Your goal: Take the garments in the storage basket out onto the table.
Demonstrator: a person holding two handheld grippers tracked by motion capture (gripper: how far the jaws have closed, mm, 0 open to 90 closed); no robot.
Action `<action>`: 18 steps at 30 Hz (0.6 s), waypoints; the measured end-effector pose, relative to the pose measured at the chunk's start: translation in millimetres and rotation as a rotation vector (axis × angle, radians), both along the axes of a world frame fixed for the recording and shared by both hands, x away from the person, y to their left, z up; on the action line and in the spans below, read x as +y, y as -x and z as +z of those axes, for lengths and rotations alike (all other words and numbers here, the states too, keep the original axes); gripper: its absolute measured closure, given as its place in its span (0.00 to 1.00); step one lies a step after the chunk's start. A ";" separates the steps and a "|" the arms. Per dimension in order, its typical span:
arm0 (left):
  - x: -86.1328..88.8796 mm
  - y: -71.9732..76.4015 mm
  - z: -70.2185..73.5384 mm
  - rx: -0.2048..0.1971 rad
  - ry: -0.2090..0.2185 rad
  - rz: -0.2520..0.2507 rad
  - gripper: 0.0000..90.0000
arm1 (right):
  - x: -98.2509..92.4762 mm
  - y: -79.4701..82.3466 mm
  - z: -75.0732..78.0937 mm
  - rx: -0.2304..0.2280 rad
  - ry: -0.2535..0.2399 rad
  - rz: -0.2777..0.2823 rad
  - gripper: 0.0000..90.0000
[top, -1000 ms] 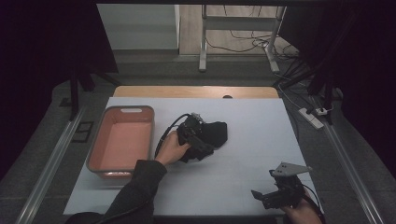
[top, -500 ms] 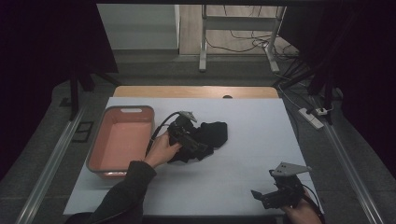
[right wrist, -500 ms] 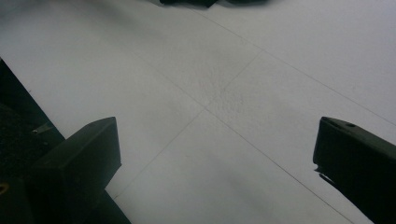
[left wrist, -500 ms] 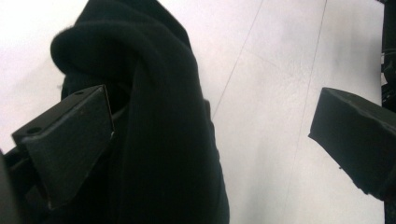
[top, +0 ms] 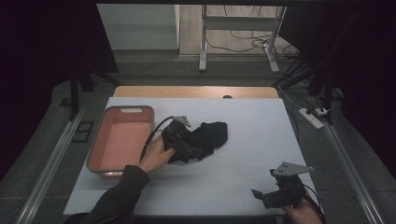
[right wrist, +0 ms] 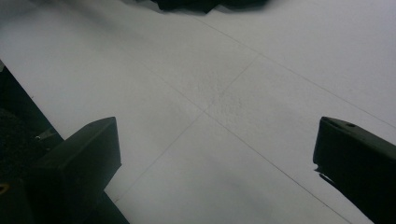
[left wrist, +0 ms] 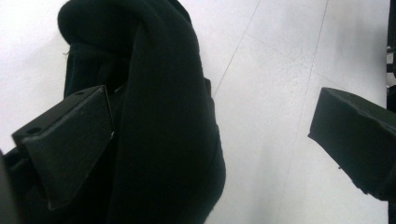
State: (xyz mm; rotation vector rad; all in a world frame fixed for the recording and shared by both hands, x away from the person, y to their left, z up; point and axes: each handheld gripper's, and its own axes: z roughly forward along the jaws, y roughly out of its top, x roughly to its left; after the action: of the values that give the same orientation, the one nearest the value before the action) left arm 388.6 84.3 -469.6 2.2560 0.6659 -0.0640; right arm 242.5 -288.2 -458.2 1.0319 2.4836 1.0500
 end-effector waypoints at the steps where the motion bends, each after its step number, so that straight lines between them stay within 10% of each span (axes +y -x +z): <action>1: 0.8 0.6 0.4 0.000 -0.001 0.004 0.00 | 0.0 0.0 0.0 0.000 0.000 0.000 0.01; 18: 9.8 15.1 14.1 -0.030 0.043 0.033 0.00 | -0.6 0.0 0.5 0.002 -0.009 -0.006 0.01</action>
State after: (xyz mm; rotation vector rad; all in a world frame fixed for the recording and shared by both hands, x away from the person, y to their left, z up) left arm 373.4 94.2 -455.5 2.2002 0.6789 -0.0282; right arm 242.5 -288.8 -457.7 1.0432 2.4773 1.0601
